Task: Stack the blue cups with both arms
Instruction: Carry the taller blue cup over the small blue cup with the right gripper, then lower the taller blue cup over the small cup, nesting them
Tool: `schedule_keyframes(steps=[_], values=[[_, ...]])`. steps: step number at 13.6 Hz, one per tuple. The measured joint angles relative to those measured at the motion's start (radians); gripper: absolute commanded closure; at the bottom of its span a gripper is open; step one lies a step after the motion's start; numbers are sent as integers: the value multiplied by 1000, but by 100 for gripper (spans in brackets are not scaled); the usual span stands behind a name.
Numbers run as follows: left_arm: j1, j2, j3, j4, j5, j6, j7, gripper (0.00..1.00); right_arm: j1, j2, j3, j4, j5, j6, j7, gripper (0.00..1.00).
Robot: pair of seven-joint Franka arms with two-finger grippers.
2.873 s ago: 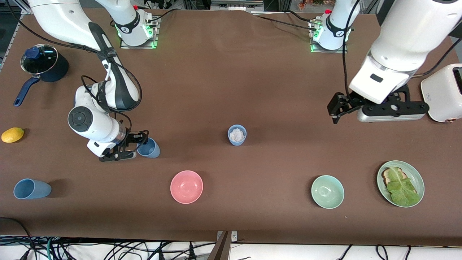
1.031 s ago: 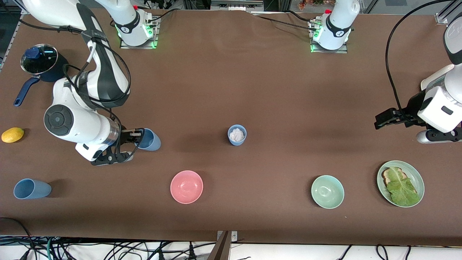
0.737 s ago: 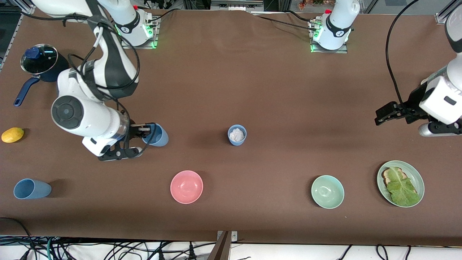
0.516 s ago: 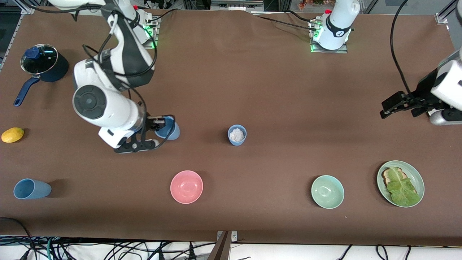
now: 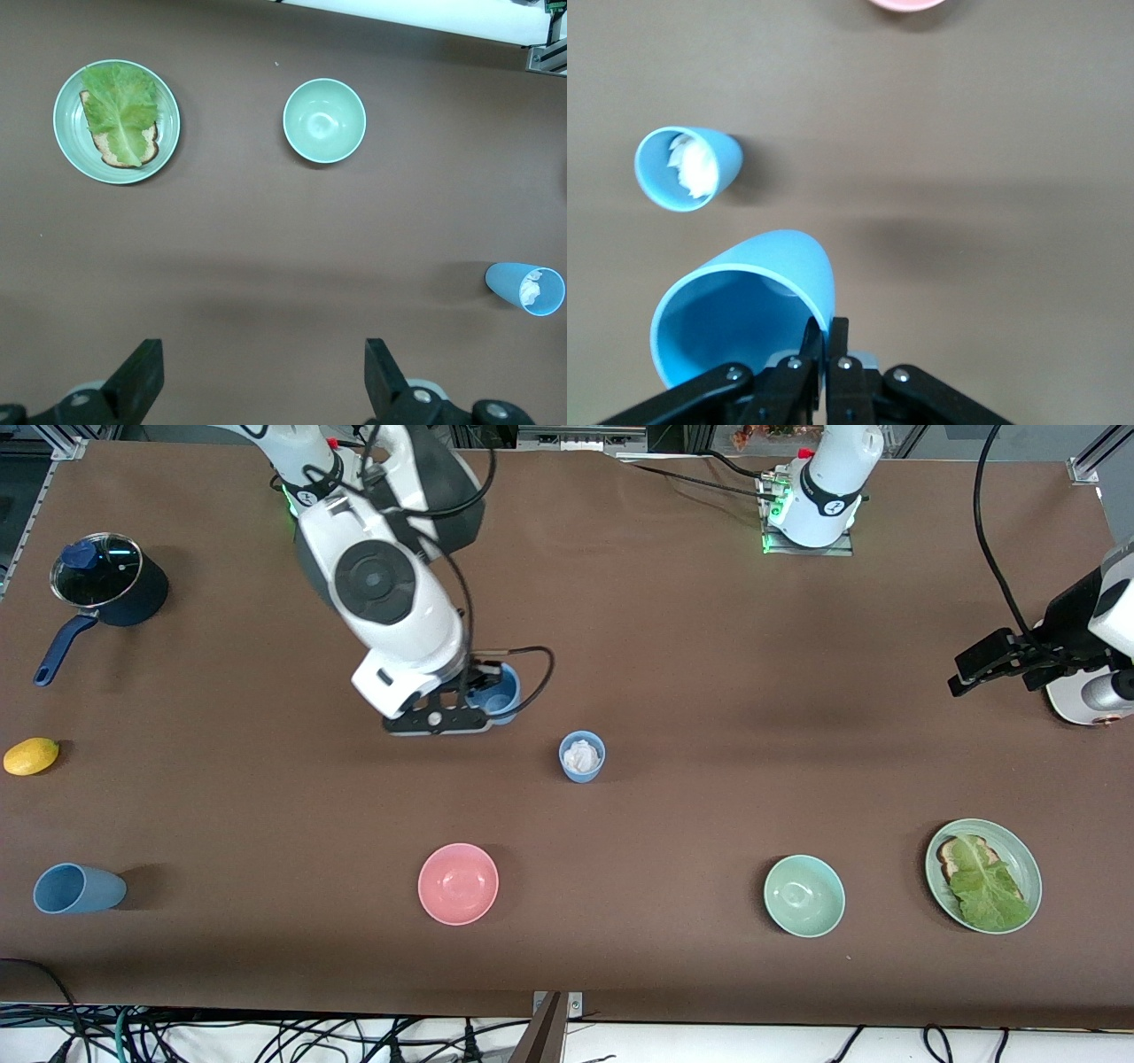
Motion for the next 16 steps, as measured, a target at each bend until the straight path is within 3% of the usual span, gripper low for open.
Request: schedule_keyframes(steps=[5,11,16], values=[[31,-11,5,-6,0,0,201,0,82,15,0,4,0,49,160,100],[34,-15,7,-7,0,-9,214,0,120,134,-27,143,0,122,230,100],[35,-34,30,-7,0,-18,217,0,127,194,-56,171,0,188,231,100]])
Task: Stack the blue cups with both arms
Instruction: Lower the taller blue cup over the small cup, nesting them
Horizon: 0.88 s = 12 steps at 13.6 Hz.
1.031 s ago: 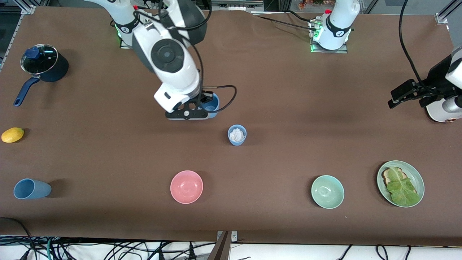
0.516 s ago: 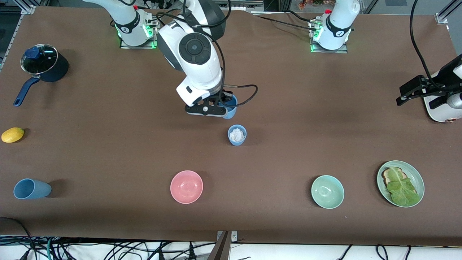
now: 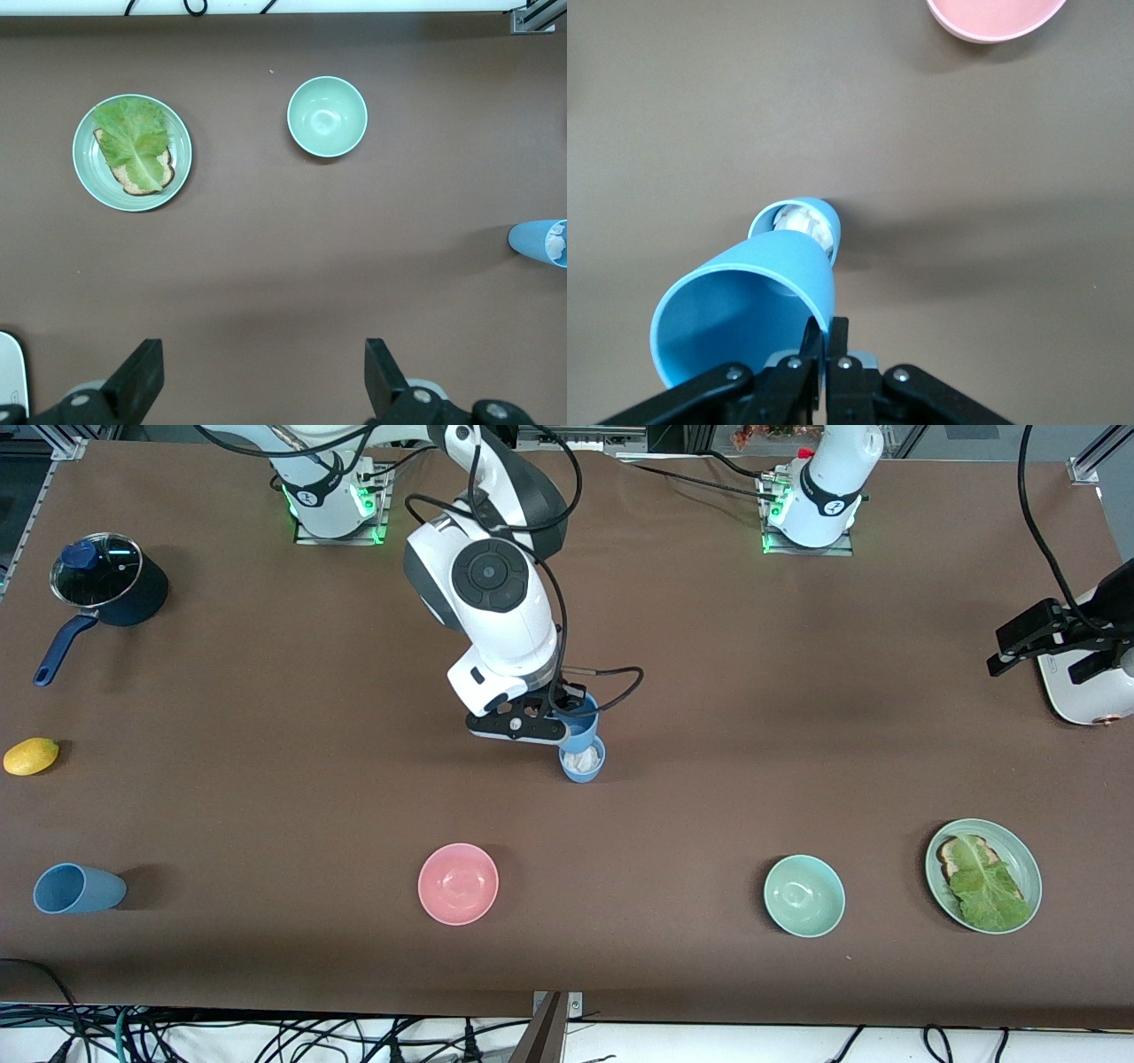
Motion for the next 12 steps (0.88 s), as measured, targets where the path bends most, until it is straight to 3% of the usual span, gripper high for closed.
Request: schedule_keyframes(steps=[12], values=[[-3,-3,19,-1,0,-12,-61,0,38,41,-14,6,-7,28,7,100]])
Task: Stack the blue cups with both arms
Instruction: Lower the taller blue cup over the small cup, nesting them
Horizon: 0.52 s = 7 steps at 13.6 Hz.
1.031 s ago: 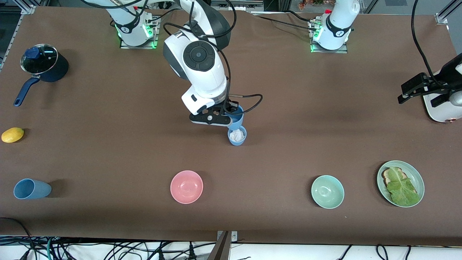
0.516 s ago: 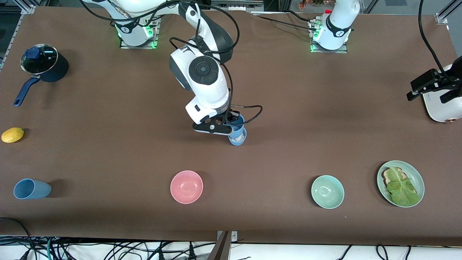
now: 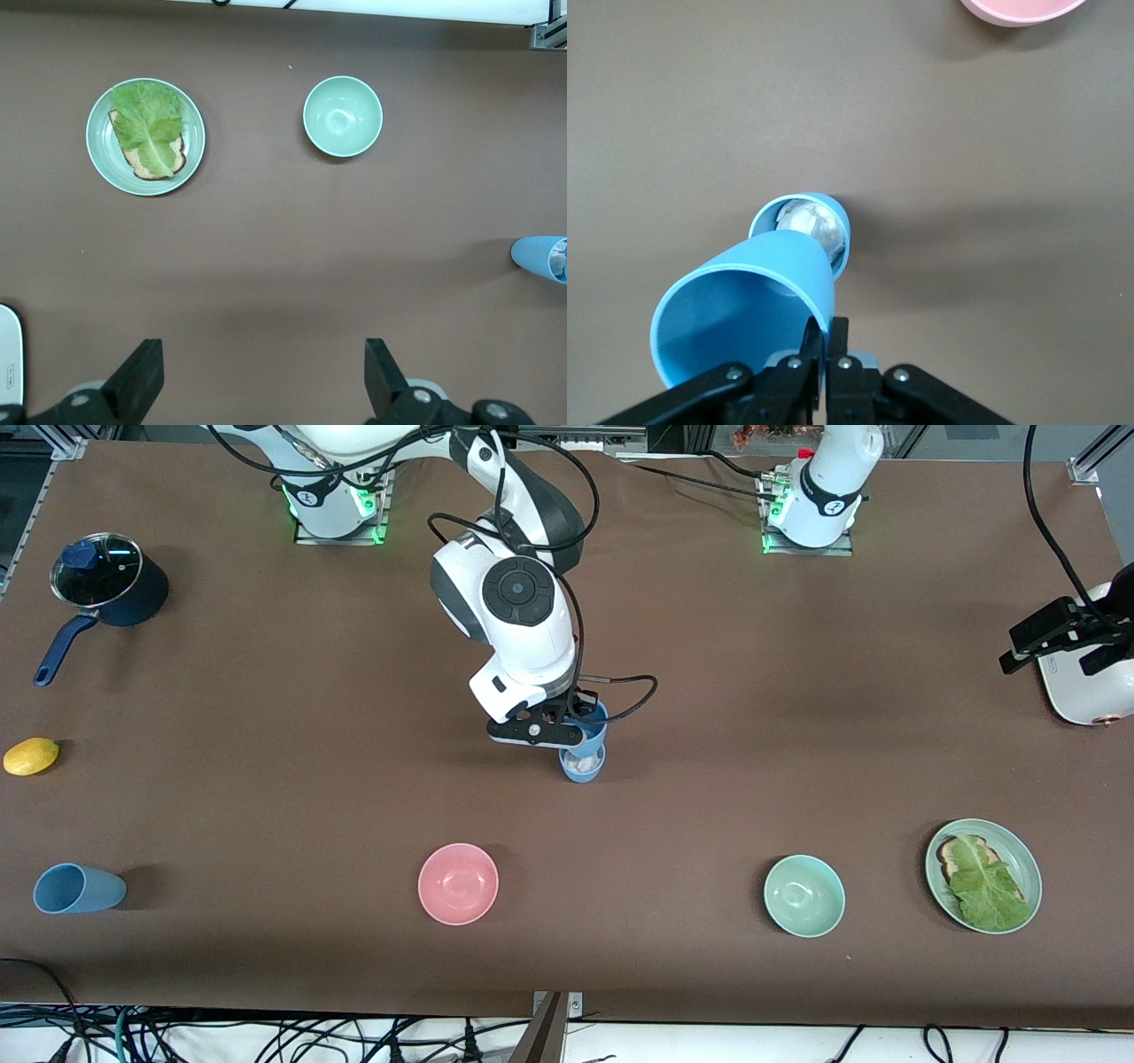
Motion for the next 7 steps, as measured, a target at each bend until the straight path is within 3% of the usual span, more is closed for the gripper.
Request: schedule_keyframes(steps=[7], values=[[-3,2,6,-5,3,-13,0,0,0,11,-5,0,-5,18,0,100]])
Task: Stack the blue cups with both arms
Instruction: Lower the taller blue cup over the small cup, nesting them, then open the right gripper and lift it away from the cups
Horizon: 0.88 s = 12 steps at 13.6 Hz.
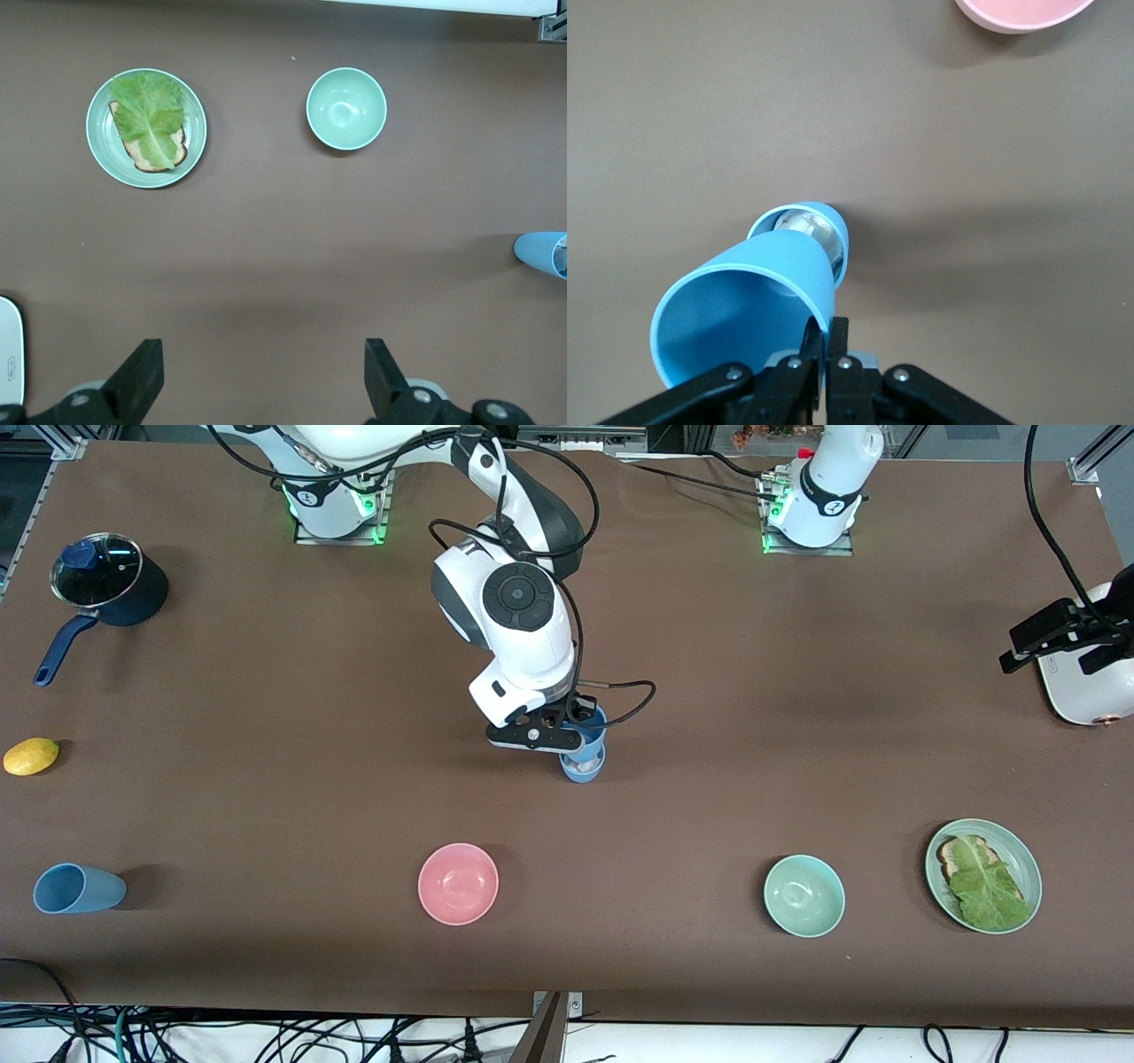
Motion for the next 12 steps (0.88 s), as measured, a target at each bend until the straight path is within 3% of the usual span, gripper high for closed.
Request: schedule_keyframes(steps=[6,7,10,12], values=[[-50,3,-3,-14,97,0,-1,0,0,14,0,0,-13,13,0,100],[-47,3,-2,-15,97,0,-1,0,0,16,-1,0,-16,17,1,93],[-34,3,0,-21,97,0,-1,0,-1,21,-4,0,-17,30,3,50],[-20,1,-10,-37,97,1,-1,0,-2,21,-5,0,-17,36,4,33]])
